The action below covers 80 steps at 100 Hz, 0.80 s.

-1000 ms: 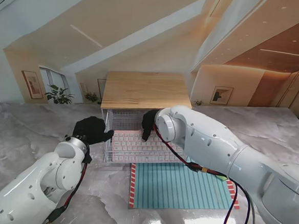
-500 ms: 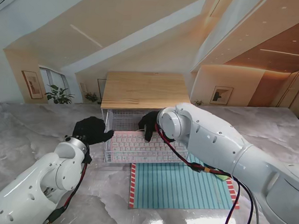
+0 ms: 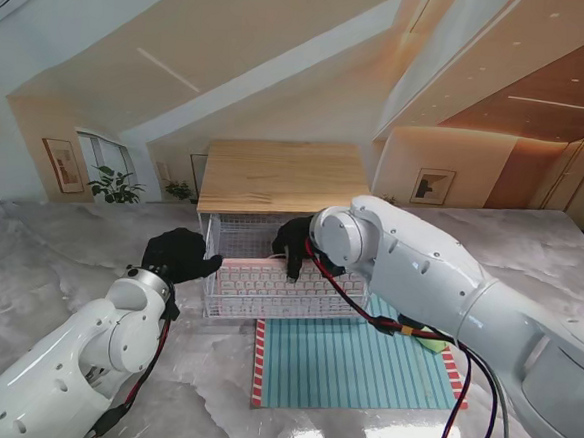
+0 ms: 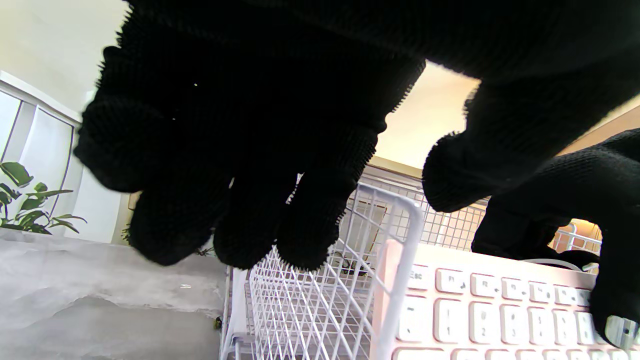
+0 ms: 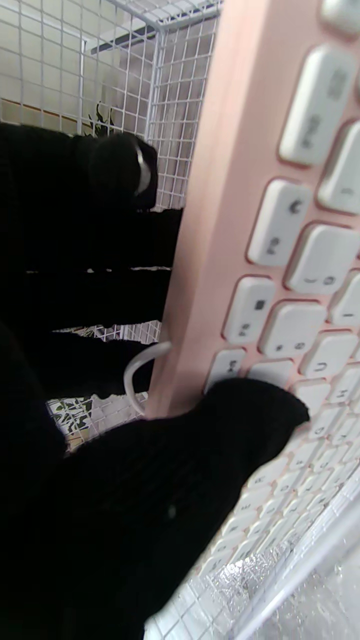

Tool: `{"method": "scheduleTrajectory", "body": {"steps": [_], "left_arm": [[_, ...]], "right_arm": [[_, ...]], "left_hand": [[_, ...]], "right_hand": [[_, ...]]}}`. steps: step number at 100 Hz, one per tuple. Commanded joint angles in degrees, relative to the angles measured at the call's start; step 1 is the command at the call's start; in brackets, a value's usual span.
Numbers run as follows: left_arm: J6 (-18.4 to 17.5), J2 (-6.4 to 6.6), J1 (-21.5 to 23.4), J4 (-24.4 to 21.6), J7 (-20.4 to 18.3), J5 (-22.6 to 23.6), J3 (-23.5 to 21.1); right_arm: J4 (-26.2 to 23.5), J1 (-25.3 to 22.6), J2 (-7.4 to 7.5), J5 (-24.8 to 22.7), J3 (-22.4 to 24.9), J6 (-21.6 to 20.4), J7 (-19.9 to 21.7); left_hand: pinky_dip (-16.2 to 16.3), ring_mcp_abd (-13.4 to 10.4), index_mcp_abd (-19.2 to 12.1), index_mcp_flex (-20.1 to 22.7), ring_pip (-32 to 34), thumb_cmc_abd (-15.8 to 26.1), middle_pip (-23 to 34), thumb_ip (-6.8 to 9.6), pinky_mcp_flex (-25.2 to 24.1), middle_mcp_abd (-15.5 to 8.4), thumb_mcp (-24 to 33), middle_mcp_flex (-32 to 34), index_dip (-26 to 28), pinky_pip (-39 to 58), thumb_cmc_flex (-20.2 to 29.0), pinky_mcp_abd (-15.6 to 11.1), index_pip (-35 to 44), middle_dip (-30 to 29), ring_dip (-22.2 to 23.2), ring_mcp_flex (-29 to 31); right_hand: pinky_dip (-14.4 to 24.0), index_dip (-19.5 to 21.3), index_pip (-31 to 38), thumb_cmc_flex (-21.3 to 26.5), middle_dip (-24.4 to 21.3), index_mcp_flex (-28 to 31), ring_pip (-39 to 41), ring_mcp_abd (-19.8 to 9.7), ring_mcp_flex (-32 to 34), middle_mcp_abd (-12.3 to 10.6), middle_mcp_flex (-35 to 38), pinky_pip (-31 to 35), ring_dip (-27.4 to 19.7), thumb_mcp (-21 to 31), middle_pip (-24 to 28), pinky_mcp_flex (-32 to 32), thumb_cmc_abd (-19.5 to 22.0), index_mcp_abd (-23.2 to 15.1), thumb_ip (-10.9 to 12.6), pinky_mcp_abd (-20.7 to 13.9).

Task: Unroll the mouse pad and set up the keyboard and mouse from the tabletop organizer

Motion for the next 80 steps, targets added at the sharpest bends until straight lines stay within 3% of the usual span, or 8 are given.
{"method": "scheduleTrajectory", "body": {"steps": [1,36,80], "left_arm": [[-0.2,-0.52,0.1,-0.7,-0.7,-0.1,0.3],[-0.2,-0.56,0.3,-0.9,-0.4,-0.1,0.1],[-0.3,-0.65,0.7,-1.1,0.1,-0.3,-0.1]], "right_arm": [[0.0,-0.9,0.52,-0.2,0.4,-0.9,-0.1],[-2.1,-3.3,1.58,-0.9,4.0,-2.1,-2.5],[-6.0,-5.4,3.18,-3.7,7.6,-5.2,-4.6]], "left_hand": [[-1.2,3.5,0.0,0.4,2.3,-0.1,0.4,1.29,0.7,2.2,1.1,2.4,-0.2,3.2,1.6,-1.0,-0.2,0.9,0.2,3.1],[-1.2,3.6,-0.2,0.2,2.1,-0.1,0.2,1.28,0.1,2.2,1.1,2.0,-0.3,2.9,1.5,-1.1,-0.6,0.8,0.2,2.5],[-1.0,3.7,-0.3,0.1,1.8,0.0,-0.3,1.21,-0.7,2.1,1.0,1.4,-0.6,2.6,1.3,-1.1,-1.2,0.7,0.2,1.8]], "right_hand": [[0.3,0.6,6.5,7.0,0.0,7.6,5.9,1.2,5.2,1.6,3.2,1.7,1.6,5.3,1.1,3.8,3.5,-2.8,1.2,-1.6],[-0.7,2.7,6.2,7.5,2.1,7.7,6.1,2.8,7.1,4.2,3.0,-1.3,3.2,7.8,1.5,14.3,4.1,2.6,-0.1,0.2],[-1.1,4.5,6.3,7.5,4.1,7.0,7.4,2.9,6.4,4.4,1.6,-1.9,3.9,9.3,2.4,16.7,5.3,3.6,0.2,-0.3]]}}
